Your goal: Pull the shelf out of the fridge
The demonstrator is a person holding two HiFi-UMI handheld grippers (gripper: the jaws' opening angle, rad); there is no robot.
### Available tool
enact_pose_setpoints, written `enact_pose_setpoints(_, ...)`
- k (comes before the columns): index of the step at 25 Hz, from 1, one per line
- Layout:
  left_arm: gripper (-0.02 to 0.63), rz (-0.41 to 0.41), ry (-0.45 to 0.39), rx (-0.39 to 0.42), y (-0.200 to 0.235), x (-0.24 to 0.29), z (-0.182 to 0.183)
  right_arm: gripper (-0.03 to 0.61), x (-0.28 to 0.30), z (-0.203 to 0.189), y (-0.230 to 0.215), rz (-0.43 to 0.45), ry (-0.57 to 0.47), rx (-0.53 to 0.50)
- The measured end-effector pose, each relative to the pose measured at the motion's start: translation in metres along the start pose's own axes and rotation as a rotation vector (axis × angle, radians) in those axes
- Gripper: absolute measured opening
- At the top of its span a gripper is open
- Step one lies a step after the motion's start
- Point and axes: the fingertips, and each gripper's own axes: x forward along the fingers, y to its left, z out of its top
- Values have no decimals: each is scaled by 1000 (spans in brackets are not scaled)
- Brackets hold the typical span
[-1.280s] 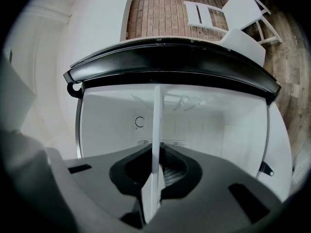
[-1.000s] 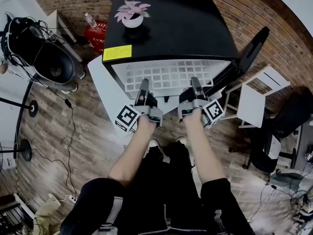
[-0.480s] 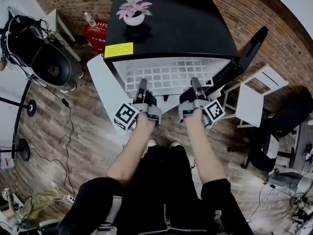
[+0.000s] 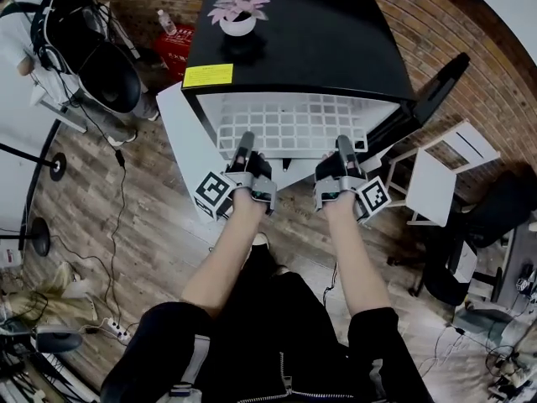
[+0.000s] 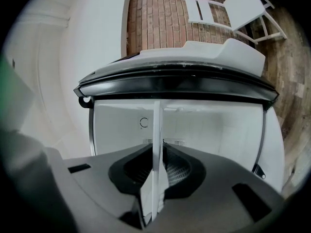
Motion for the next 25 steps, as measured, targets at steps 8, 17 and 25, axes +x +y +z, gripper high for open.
enact_pose_setpoints(8, 35, 15, -11, -15, -2, -5, 1, 25, 5, 15, 3, 8, 42, -7)
enact_pose_setpoints(17, 35, -2, -26, -5, -6, -20, -5, 28, -12, 11, 5, 7, 58, 6)
enact_pose_setpoints(25, 35, -16, -23, -1, -10, -40, -11, 28, -34, 7, 10, 21, 66, 7)
